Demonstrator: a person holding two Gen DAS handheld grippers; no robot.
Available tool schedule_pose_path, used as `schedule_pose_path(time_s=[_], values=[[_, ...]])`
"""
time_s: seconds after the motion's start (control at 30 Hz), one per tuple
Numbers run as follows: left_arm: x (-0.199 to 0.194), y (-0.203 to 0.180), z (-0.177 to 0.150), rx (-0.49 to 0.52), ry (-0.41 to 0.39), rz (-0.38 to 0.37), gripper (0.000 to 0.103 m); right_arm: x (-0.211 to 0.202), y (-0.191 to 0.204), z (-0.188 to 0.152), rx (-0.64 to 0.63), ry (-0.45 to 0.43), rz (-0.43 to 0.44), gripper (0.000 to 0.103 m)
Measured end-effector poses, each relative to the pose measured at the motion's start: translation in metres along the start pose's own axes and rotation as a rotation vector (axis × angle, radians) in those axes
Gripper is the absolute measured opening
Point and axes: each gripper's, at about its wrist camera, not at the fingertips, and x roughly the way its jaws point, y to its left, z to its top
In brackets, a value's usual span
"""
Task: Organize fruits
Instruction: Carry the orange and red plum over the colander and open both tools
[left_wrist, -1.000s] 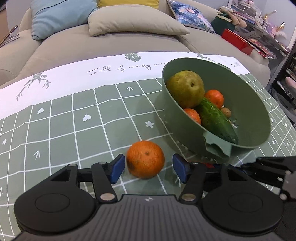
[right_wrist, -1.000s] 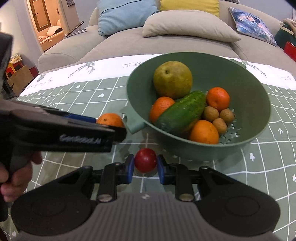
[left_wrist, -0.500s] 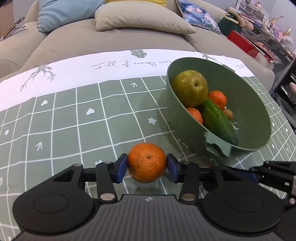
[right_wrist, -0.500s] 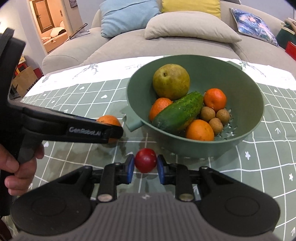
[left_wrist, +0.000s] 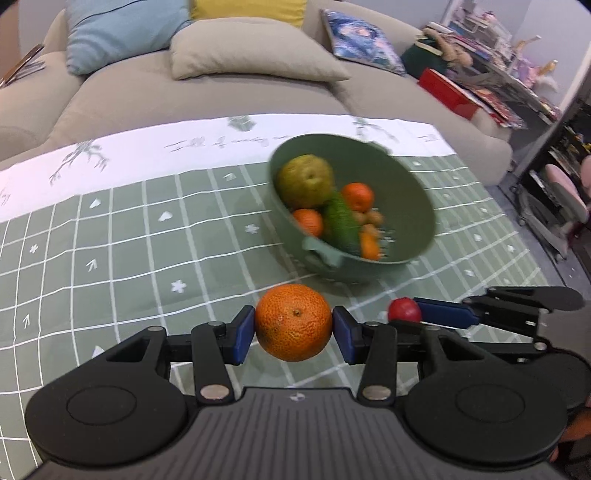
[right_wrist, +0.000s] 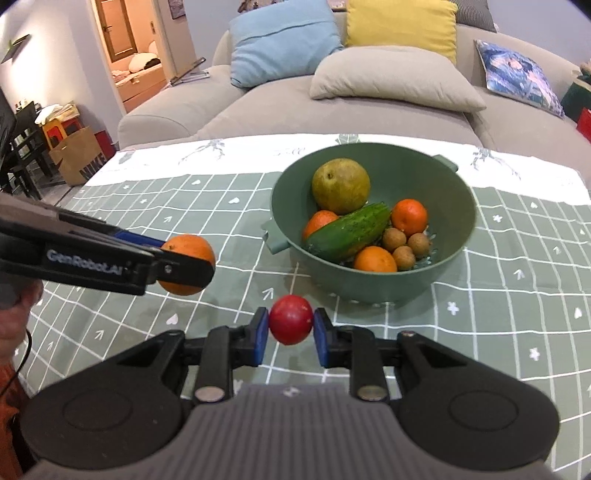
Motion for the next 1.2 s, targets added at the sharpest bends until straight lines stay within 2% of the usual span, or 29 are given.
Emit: schedule_pose_path(time_s=[0.3, 0.57, 0.7, 0.83, 1.2], values=[[-0.006, -0.042, 0.031, 0.031, 0.011, -0.115, 0.051, -0.036, -0.022, 0.003, -0.076, -0.014, -0.015, 0.022], [0.022, -0.063, 0.072, 0.050, 0.050, -0.173, 0.051, -0.041, -0.057, 0.037, -0.164, 0.002, -0.026, 0.022], [0.043, -0.068, 0.091, 0.048, 0.086, -0.185, 0.051, -0.029, -0.071, 0.062, -0.244, 0.021, -0.020, 0.022], [0.067, -0.067, 0.107, 0.017, 0.130, -0.199, 0.051, -0.004, -0.082, 0.079, -0.290, 0.084, -0.011, 0.022], [0.127, -0.059, 0.118, 0.013, 0.246, -0.168, 0.051, 0.058, -0.095, 0.095, -0.416, 0.266, 0.032, 0.022]])
